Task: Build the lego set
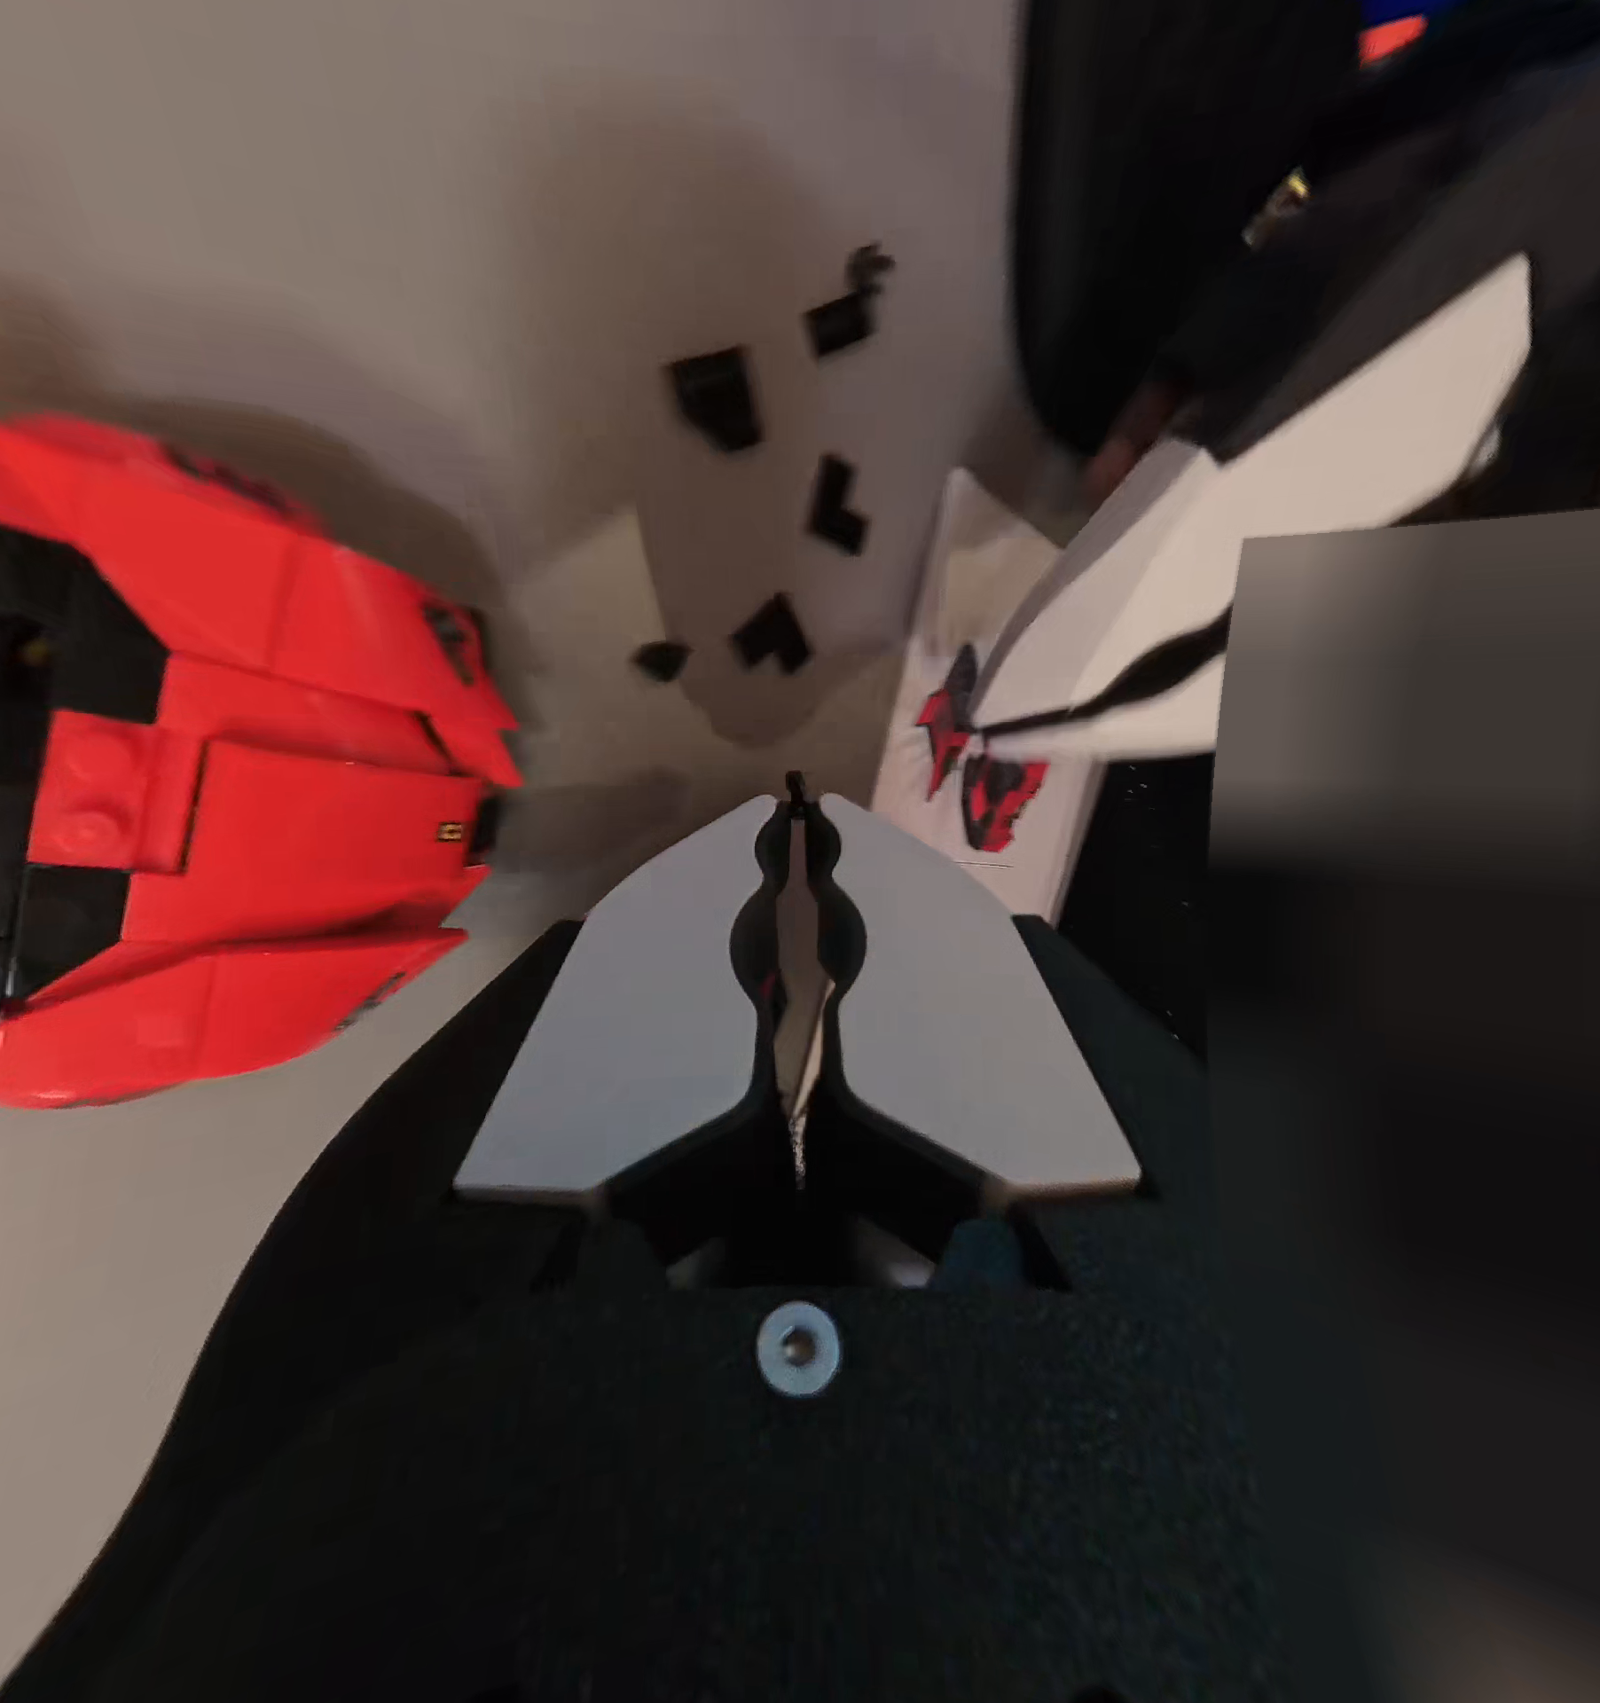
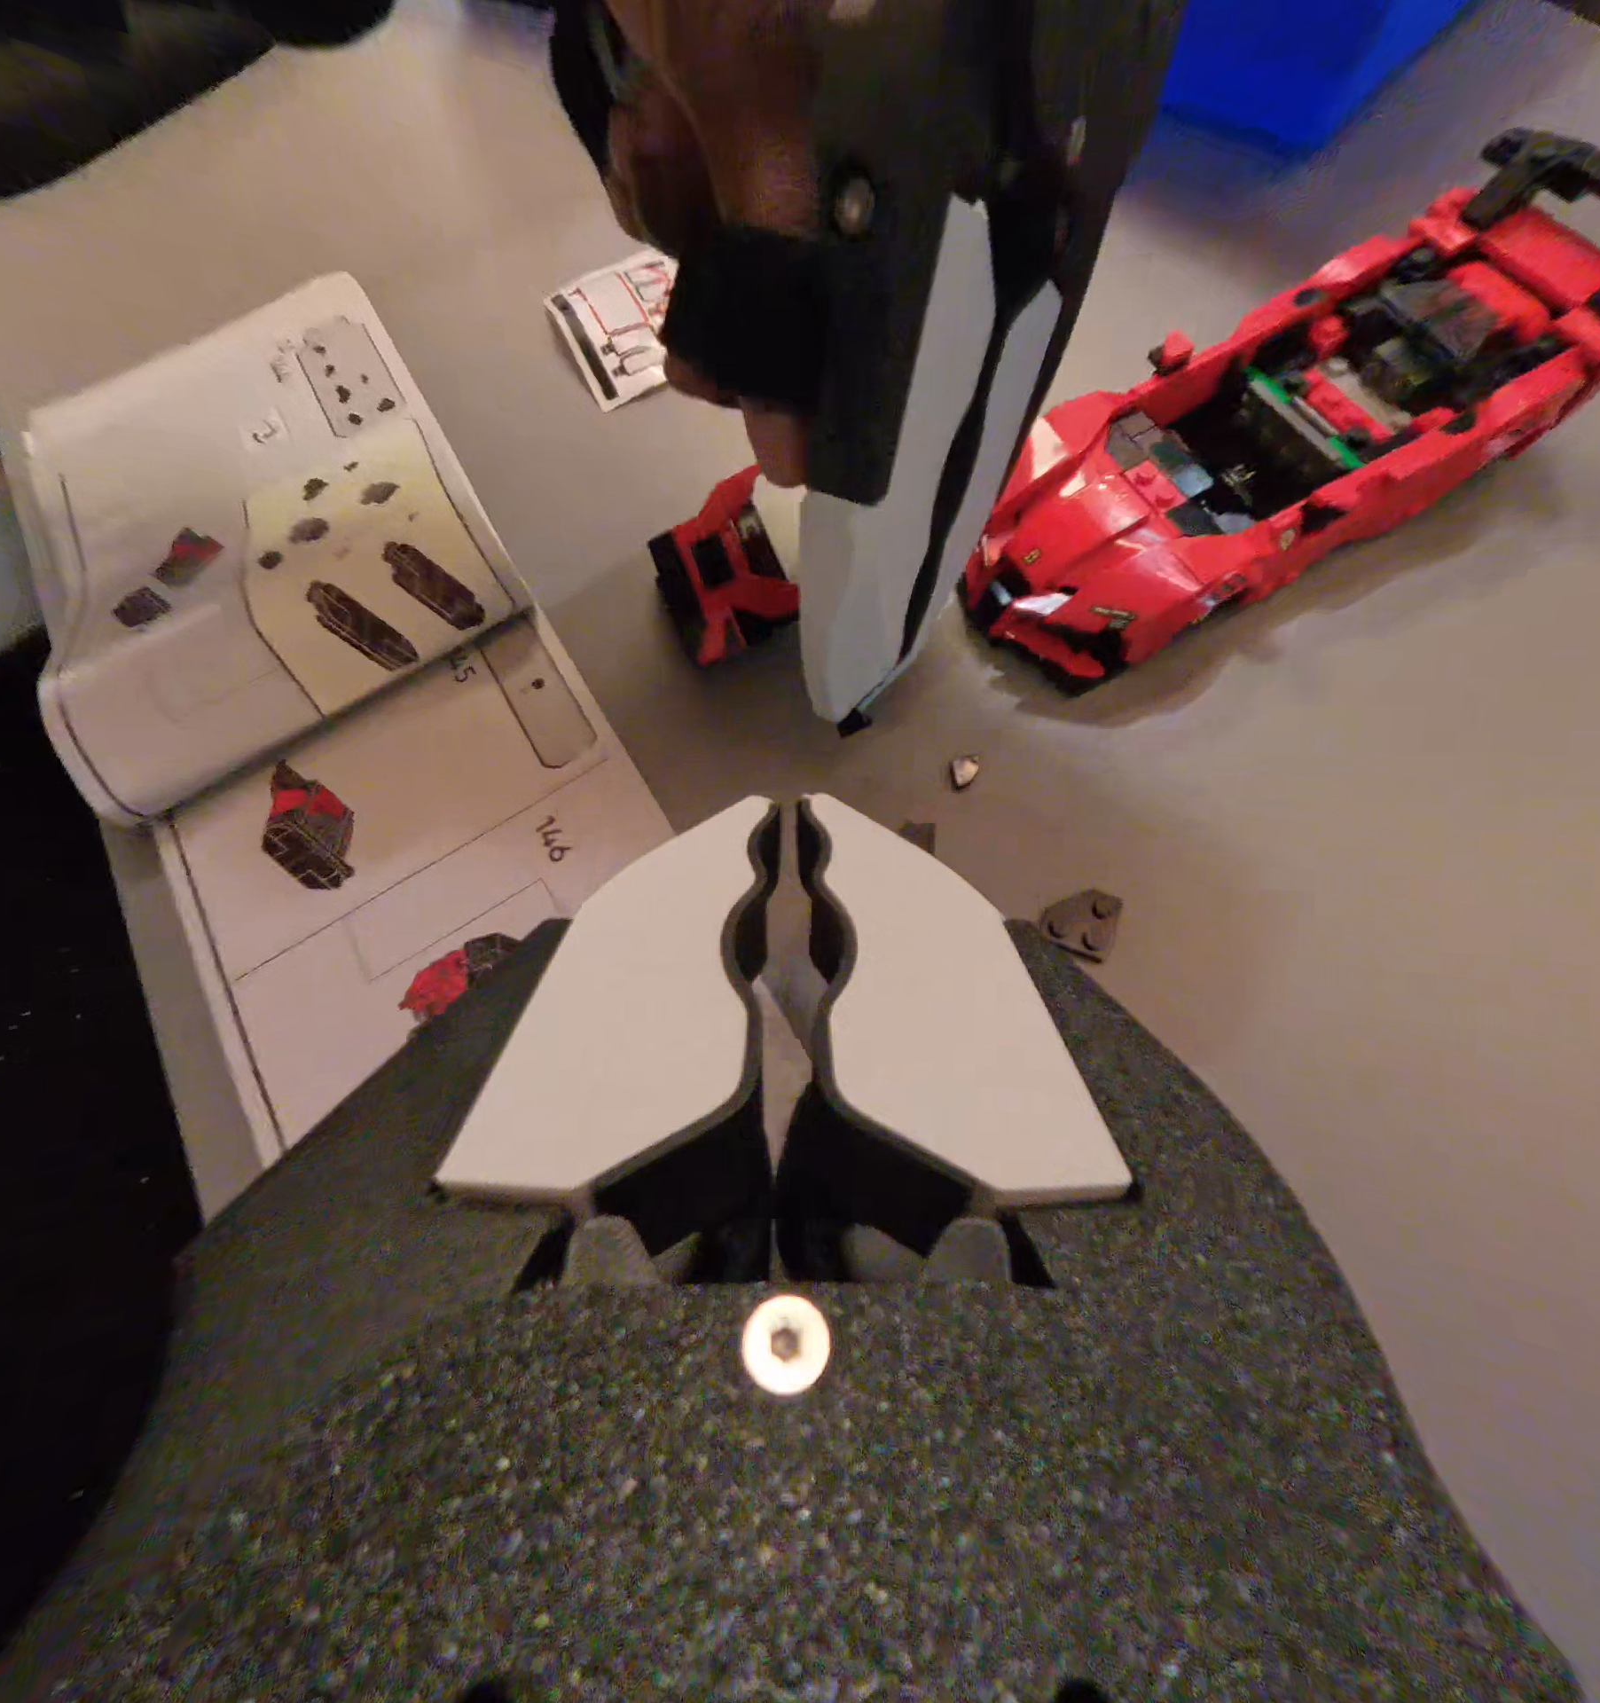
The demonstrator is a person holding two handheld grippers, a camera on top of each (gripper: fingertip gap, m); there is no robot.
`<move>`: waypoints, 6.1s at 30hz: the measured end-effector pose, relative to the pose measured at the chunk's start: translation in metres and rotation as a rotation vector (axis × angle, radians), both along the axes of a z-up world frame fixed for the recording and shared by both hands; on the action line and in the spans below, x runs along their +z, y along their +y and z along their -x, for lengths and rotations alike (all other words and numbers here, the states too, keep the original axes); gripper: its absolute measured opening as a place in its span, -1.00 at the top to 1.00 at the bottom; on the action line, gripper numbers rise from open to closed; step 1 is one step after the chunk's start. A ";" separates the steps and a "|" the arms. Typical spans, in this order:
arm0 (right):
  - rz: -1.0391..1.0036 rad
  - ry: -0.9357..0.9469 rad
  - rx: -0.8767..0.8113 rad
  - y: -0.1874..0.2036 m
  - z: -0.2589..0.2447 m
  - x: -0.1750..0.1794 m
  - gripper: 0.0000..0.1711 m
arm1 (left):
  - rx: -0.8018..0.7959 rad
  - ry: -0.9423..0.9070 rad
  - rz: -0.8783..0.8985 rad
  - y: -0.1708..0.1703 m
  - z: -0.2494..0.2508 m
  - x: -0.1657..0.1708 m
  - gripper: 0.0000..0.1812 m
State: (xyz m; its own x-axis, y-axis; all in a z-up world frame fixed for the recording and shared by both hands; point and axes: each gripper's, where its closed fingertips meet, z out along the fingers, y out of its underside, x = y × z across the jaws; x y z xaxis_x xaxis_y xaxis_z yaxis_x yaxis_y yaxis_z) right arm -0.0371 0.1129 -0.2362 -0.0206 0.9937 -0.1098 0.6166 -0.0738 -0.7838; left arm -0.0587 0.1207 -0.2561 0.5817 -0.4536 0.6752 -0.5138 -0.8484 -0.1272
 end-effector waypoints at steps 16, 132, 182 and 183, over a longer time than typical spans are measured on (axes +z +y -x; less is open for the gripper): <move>0.053 -0.023 -0.024 0.005 0.000 -0.012 0.96 | -0.010 0.097 0.073 -0.008 0.005 -0.018 0.91; -0.353 -0.841 -0.718 0.171 -0.400 -0.010 1.00 | 0.906 -0.007 -0.861 -0.192 0.195 0.014 1.00; -0.006 -0.605 -0.913 0.175 -0.358 -0.035 0.68 | 0.770 -0.077 -0.706 -0.196 0.174 0.000 1.00; 0.019 -0.586 -0.878 0.171 -0.351 -0.035 0.64 | 0.772 -0.075 -0.712 -0.195 0.174 0.000 1.00</move>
